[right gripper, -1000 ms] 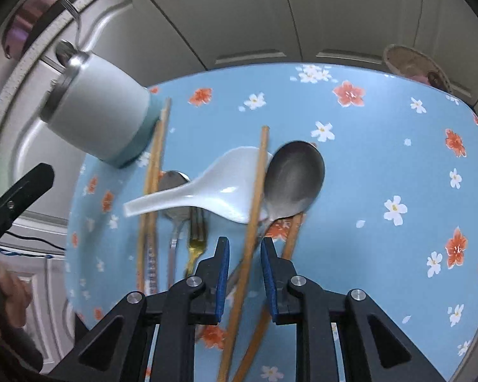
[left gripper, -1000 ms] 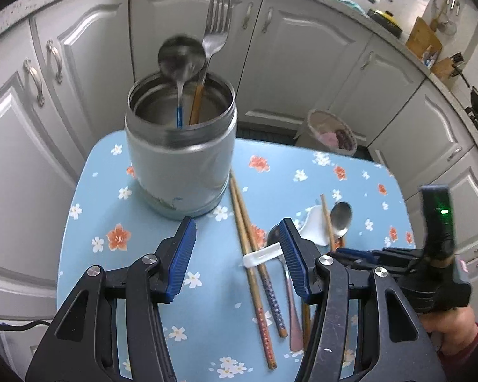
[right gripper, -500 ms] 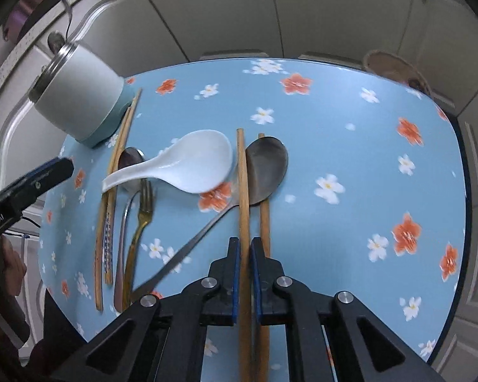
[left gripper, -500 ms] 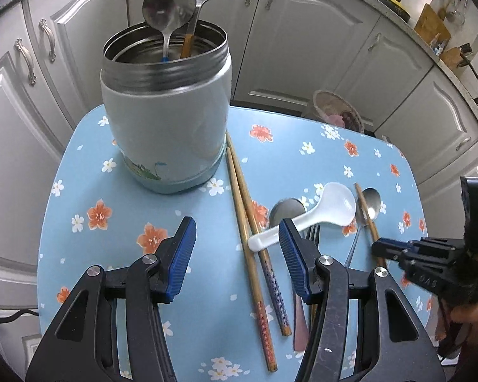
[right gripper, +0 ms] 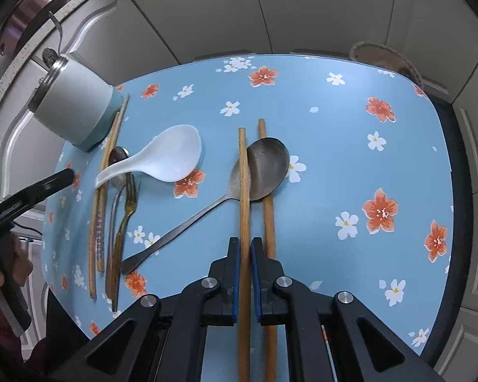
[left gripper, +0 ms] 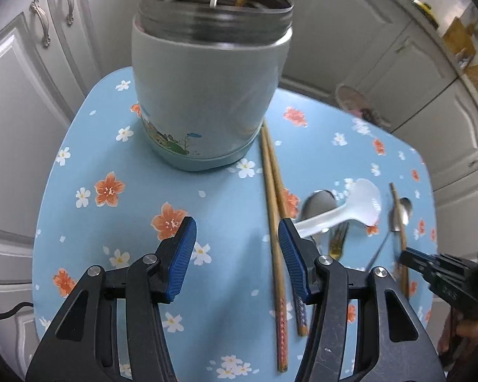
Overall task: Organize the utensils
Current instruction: 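Close the right tool on a wooden chopstick while the left tool grasps another chopstick, then lift both chopsticks upright and carry them over the jar opening, then lower both chopsticks into the jar and open both tools, then move both tools down toward the white soup spoon and another chopstick, then close the left tool on the white soup spoon while the right tool grasps a chopstick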
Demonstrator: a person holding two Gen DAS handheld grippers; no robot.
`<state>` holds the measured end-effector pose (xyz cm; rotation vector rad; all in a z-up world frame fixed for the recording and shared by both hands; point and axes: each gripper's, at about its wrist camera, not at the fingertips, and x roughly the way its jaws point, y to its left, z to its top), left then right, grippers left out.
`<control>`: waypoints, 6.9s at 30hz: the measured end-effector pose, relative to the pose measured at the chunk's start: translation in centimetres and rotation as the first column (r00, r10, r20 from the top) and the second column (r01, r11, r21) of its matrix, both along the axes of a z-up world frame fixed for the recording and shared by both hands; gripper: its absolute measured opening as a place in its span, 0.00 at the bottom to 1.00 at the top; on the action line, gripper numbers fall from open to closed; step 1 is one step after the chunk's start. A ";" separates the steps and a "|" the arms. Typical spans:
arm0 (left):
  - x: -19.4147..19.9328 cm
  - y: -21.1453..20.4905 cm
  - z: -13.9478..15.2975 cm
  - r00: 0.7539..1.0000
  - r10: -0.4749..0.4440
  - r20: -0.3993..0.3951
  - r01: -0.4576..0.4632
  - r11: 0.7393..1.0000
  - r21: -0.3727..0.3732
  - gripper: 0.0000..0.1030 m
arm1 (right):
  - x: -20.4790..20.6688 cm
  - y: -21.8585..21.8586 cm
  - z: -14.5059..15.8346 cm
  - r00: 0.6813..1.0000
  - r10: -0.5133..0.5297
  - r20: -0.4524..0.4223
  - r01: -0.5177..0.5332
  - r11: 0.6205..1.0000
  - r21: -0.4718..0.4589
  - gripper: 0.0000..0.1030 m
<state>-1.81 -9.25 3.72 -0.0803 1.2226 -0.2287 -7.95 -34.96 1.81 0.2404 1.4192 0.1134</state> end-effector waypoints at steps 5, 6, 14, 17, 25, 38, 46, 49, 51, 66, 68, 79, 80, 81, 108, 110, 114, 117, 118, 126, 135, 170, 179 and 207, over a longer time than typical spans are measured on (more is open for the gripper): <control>0.8 -0.6 -0.7 0.999 -0.004 -0.040 0.003 1.000 -0.024 0.41 | 0.0 -0.6 -0.2 1.000 -0.019 0.000 0.019 1.000 0.015 0.06; 0.9 -0.7 -0.6 0.999 0.004 -0.036 -0.005 1.000 -0.021 0.41 | -0.1 -0.6 -0.2 1.000 -0.021 0.000 0.021 1.000 0.017 0.06; 1.4 -3.4 -1.5 0.999 -0.013 -0.048 0.019 0.991 0.129 0.41 | -0.3 -1.3 -0.2 1.000 -0.030 -0.002 0.031 0.999 0.030 0.06; 1.1 -3.4 -1.5 0.999 -0.005 -0.047 0.012 0.990 0.142 0.41 | -0.4 -1.5 -0.2 1.000 -0.031 -0.002 0.031 0.999 0.035 0.06; 1.4 -3.2 -1.8 0.999 -0.015 -0.049 0.023 0.987 0.162 0.41 | -0.5 -2.0 -0.4 0.999 -0.034 -0.003 0.034 0.998 0.052 0.06; 1.4 -2.4 -1.5 0.995 -0.084 -0.052 0.086 0.995 0.043 0.05 | -0.5 -0.7 0.1 0.999 -0.009 0.042 0.009 1.000 -0.002 0.06; -1.8 -1.9 1.7 0.992 -0.121 0.032 0.123 0.990 -0.074 0.05 | -1.3 -0.2 3.6 0.993 -0.024 0.114 0.017 0.998 0.061 0.06; -3.0 -1.7 3.9 0.986 -0.143 0.088 0.153 0.980 -0.124 0.05 | -1.6 0.2 5.1 0.989 -0.030 0.147 0.018 0.996 0.086 0.06; -3.7 -1.5 4.9 0.981 -0.152 0.117 0.170 0.973 -0.158 0.05 | -1.8 0.6 6.1 0.985 -0.031 0.167 0.015 0.995 0.100 0.06; -6.0 0.5 11.2 0.956 -0.129 0.263 0.187 0.960 -0.208 0.05 | -0.3 5.3 12.5 0.955 0.059 0.291 -0.085 0.993 0.078 0.06; -6.1 1.2 12.3 0.953 -0.119 0.280 0.182 0.961 -0.210 0.05 | 0.5 5.9 13.5 0.948 0.069 0.312 -0.095 0.993 0.069 0.06; -2.9 4.5 18.4 0.925 -0.034 0.379 0.122 0.970 -0.209 0.05 | 6.9 10.1 20.5 0.895 0.114 0.431 -0.148 0.988 0.047 0.06; -2.3 4.8 19.1 0.920 -0.027 0.391 0.115 0.972 -0.204 0.05 | 7.8 10.6 21.1 0.891 0.116 0.439 -0.151 0.988 0.045 0.06; -1.6 5.0 19.8 0.916 -0.023 0.400 0.110 0.974 -0.197 0.05 | 8.6 11.1 21.7 0.886 0.121 0.447 -0.155 0.987 0.040 0.06; 8.4 7.4 17.3 0.909 0.069 0.411 -0.020 0.992 -0.121 0.05 | 20.5 19.6 17.6 0.891 0.158 0.426 -0.189 0.981 0.032 0.06; 8.5 7.2 16.5 0.913 0.066 0.403 -0.022 0.993 -0.114 0.05 | 20.3 19.5 16.3 0.897 0.160 0.411 -0.186 0.982 0.025 0.06; 8.3 6.4 15.0 0.918 0.054 0.394 -0.017 0.995 -0.098 0.05 | 20.2 19.5 14.2 0.911 0.158 0.382 -0.182 0.983 0.027 0.06; 8.3 6.1 13.9 0.923 0.051 0.382 -0.018 0.996 -0.089 0.05 | 20.3 19.4 12.9 0.919 0.153 0.363 -0.175 0.984 0.030 0.06; 8.3 6.0 13.4 0.925 0.051 0.375 -0.019 0.996 -0.088 0.05 | 20.4 19.4 12.5 0.923 0.150 0.356 -0.172 0.985 0.033 0.06; 8.6 5.9 11.9 0.932 0.061 0.356 -0.035 0.996 -0.081 0.05 | 20.5 18.7 10.4 0.940 0.124 0.317 -0.154 0.986 0.071 0.06; 8.2 5.5 12.1 0.930 0.053 0.365 -0.033 0.998 -0.060 0.07 | 20.1 18.8 10.1 0.942 0.123 0.311 -0.150 0.986 0.065 0.11; -2.9 -5.0 7.1 0.943 -0.301 0.142 0.316 0.944 -0.094 0.58 | -1.5 -0.3 4.8 0.997 -0.039 0.060 0.041 0.998 -0.039 0.37; -1.4 -8.7 3.9 0.925 -0.378 0.049 0.380 0.924 -0.047 0.58 | -2.1 -0.9 1.6 0.999 -0.031 0.022 0.033 0.994 -0.105 0.37; 0.6 -15.7 -1.3 0.790 -0.604 -0.109 0.613 0.773 0.164 0.32 | 0.1 -0.3 0.4 0.998 0.066 0.013 -0.060 0.963 -0.263 0.07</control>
